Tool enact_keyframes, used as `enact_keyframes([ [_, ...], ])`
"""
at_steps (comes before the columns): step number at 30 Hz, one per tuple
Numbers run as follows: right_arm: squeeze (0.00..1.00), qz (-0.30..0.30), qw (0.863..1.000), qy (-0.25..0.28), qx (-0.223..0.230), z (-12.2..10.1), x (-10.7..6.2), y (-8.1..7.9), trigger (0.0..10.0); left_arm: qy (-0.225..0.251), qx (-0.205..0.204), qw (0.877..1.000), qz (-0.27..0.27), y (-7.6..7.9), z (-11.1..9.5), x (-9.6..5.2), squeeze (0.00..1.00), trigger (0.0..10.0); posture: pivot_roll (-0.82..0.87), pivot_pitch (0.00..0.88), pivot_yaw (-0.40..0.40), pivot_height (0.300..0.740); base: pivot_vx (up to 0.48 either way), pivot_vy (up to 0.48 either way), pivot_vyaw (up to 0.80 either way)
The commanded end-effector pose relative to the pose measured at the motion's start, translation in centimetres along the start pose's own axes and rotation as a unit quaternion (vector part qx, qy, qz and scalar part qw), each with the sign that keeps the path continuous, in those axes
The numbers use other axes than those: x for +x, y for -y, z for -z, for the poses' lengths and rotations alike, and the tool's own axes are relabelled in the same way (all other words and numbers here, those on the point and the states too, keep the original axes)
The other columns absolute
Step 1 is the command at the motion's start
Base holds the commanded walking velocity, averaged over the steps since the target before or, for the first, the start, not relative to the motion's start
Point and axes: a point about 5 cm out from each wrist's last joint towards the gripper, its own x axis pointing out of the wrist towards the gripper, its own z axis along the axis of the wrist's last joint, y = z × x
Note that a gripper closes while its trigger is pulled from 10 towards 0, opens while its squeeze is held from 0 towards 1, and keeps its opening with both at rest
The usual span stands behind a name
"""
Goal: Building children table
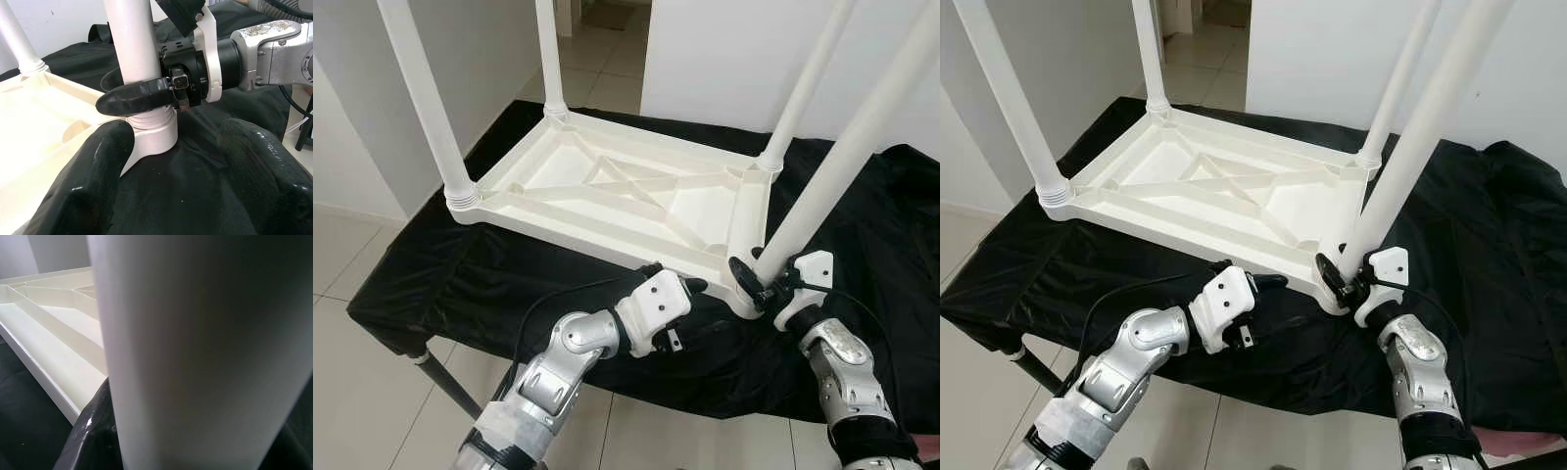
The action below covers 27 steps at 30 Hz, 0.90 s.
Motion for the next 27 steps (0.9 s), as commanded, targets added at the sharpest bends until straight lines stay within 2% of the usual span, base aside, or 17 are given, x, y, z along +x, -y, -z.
enact_keyframes([
  [1,0.00,-0.016,1.000,-0.009,0.009,0.5,-0.1,-0.2,0.0,0.001,0.003,1.000,-0.008,0.0,-0.3,0.2,0.00,10.0,-0.06,0.000,-0.047,0.740,0.000,0.000,0.00],
  [3,0.00,-0.014,1.000,-0.008,0.011,0.6,-0.1,-0.1,0.0,0.001,0.003,1.000,-0.008,0.0,-0.3,0.2,0.00,10.0,-0.06,0.000,-0.047,0.740,0.000,0.000,0.00],
  [4,0.00,-0.012,1.000,-0.008,0.015,0.5,-0.2,0.0,7.5,0.001,0.003,1.000,-0.008,0.0,-0.2,0.2,0.00,10.0,-0.06,0.000,-0.047,0.740,0.000,0.000,0.00],
  [5,0.00,-0.004,1.000,-0.007,0.015,0.5,-0.2,0.1,7.5,0.000,0.003,1.000,-0.008,0.0,-0.2,0.3,0.00,10.0,-0.06,0.000,-0.047,0.740,0.000,0.000,0.00],
  [6,0.00,0.004,1.000,-0.005,0.019,0.4,-0.2,0.2,10.0,0.000,0.003,1.000,-0.008,0.0,-0.2,0.3,0.00,10.0,-0.07,0.000,-0.047,0.740,0.000,0.000,0.00],
  [14,0.00,0.044,0.998,0.004,0.039,-0.1,0.1,0.2,10.0,0.002,0.001,1.000,-0.008,-0.1,-0.2,0.4,0.00,10.0,-0.07,0.000,-0.046,0.740,0.000,0.000,0.00],
  [16,0.00,0.091,0.995,0.020,0.038,-0.5,0.4,-0.2,10.0,0.002,0.001,1.000,-0.006,-0.1,-0.2,0.5,0.00,10.0,-0.08,0.000,-0.046,0.740,0.000,0.000,0.00],
  [18,0.00,0.179,0.982,0.028,0.051,-0.6,0.4,-0.6,10.0,0.003,0.000,1.000,-0.006,-0.1,-0.2,0.6,0.00,10.0,-0.08,0.000,-0.045,0.740,0.000,0.000,0.00],
  [21,0.00,0.202,0.977,0.021,0.057,-0.5,0.4,-0.8,10.0,0.003,0.001,1.000,-0.006,-0.2,-0.3,0.6,0.00,10.0,-0.08,0.000,-0.045,0.740,0.000,0.000,0.00],
  [23,0.00,0.264,0.962,0.001,0.061,0.0,0.2,-1.0,10.0,0.004,0.000,1.000,-0.006,-0.1,-0.3,0.6,0.00,10.0,-0.08,0.000,-0.044,0.740,0.000,0.000,0.00],
  [24,0.00,0.264,0.962,0.001,0.061,0.0,0.2,-1.0,10.0,0.004,0.000,1.000,-0.006,-0.1,-0.3,0.6,0.00,10.0,-0.08,0.000,-0.044,0.740,0.000,0.000,0.00],
  [25,0.00,0.322,0.944,-0.003,0.067,0.2,0.0,-1.0,10.0,0.004,0.000,1.000,-0.005,-0.1,-0.3,0.7,0.00,10.0,-0.08,0.000,-0.043,0.740,0.000,0.000,0.00],
  [26,0.00,0.322,0.944,-0.003,0.067,0.2,0.0,-1.0,10.0,0.004,0.000,1.000,-0.005,-0.1,-0.3,0.7,0.00,10.0,-0.08,0.000,-0.043,0.740,0.000,0.000,0.00],
  [27,0.00,0.365,0.928,-0.008,0.074,0.4,-0.1,-1.2,10.0,0.004,0.000,1.000,-0.005,-0.1,-0.3,0.7,0.00,10.0,-0.08,0.000,-0.043,0.740,0.000,0.000,0.00],
])
